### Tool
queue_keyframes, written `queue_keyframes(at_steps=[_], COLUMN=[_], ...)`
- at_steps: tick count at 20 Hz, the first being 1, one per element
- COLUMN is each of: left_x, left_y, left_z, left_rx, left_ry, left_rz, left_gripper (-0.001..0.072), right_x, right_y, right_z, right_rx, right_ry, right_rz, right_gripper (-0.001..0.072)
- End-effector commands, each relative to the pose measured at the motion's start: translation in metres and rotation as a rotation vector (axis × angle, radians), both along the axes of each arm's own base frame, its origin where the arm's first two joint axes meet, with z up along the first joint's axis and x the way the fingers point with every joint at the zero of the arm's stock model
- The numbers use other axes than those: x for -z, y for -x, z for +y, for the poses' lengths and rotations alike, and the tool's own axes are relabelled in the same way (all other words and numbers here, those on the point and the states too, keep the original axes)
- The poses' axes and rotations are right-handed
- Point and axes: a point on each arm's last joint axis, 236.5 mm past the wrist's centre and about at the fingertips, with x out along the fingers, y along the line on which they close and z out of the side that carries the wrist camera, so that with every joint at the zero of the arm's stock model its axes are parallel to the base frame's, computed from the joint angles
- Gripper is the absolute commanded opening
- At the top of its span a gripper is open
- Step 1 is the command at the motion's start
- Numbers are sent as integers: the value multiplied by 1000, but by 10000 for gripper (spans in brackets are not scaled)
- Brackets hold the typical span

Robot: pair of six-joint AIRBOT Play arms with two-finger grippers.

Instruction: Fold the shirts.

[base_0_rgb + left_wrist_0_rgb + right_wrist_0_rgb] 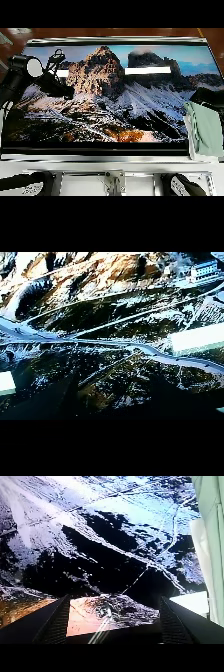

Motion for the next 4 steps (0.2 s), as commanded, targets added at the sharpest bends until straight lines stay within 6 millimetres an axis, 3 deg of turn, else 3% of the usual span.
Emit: queue_keyframes(at_steps=[1, 4], left_x=[0, 0], left_y=[0, 0], left_z=[0, 0], left_rx=[-1, -1], left_ry=[-1, -1], left_rz=[1, 1], left_gripper=[534, 534], right_x=[0, 0], right_y=[0, 0], right_z=[0, 0], right_rx=[0, 0], right_ry=[1, 1], right_rz=[0, 0], right_gripper=[670, 670])
